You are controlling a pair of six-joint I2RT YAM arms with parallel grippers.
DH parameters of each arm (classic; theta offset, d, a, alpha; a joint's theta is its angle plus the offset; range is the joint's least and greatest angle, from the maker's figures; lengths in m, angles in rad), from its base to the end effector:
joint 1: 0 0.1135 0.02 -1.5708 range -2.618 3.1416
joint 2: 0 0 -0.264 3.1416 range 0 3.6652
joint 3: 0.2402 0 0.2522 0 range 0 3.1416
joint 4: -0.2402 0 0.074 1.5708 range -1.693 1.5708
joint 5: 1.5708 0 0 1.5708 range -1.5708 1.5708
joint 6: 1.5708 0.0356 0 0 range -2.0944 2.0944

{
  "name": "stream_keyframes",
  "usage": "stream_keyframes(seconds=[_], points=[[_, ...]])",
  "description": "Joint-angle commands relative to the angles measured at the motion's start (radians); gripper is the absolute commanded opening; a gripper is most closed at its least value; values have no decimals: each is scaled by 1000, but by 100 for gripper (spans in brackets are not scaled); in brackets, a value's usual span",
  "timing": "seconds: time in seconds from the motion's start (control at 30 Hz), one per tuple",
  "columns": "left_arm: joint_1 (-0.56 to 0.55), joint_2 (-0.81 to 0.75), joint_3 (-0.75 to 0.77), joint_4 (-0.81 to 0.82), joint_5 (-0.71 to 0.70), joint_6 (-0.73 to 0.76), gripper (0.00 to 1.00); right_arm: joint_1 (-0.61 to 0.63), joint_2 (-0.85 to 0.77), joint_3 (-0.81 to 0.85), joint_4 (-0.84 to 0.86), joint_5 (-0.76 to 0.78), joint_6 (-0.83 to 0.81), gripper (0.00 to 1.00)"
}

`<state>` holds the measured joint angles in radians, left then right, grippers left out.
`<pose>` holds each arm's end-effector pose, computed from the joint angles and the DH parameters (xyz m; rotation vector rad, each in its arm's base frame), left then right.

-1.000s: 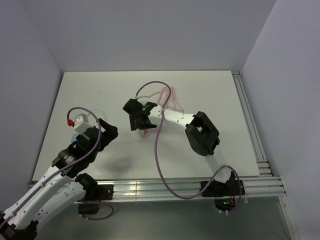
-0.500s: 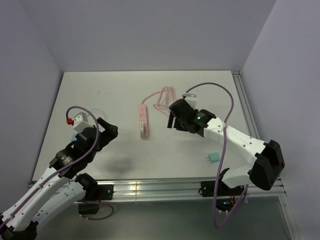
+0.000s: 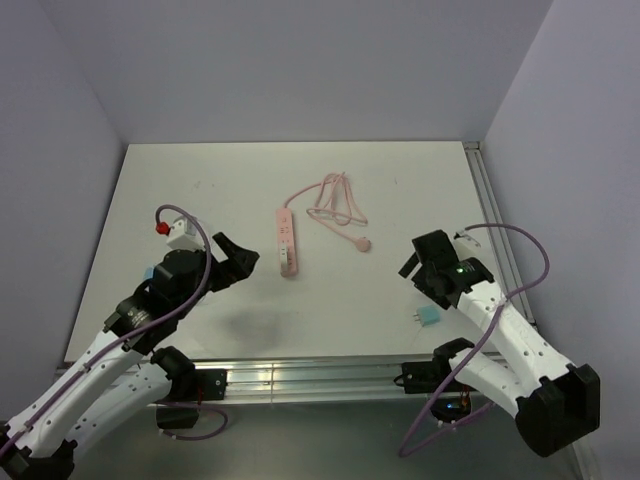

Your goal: Insert the plug

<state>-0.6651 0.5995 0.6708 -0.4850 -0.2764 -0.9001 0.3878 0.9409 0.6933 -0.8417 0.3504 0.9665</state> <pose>0.1171 -0.0795 0.2962 -0.4224 2.0006 -0.7369 0.1587 0.0516 0.2297 0.8346 2.4146 0.0405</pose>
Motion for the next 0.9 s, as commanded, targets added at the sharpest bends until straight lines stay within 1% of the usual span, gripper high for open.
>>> stream_keyframes(seconds=[0.0,0.03,0.17,0.37,0.7,0.87], points=[[2,40,12,59,81,53,99,-65,-36,-38,-77,-27,87,92],[4,46,13,57,82,56,99,-98,-43,-49,-83,-39,92,93],[4,46,19,60,88,55,99,-136,-89,-121,-54,-99,118,93],[4,45,47,20,91,46,99,-199,-70,-156,-56,-105,159,92],[2,-6,62,-10,111,63,99,-204,-22,-193,-22,-108,238,85],[4,-44,69,-36,117,66,100,-204,4,-238,12,-125,256,78]])
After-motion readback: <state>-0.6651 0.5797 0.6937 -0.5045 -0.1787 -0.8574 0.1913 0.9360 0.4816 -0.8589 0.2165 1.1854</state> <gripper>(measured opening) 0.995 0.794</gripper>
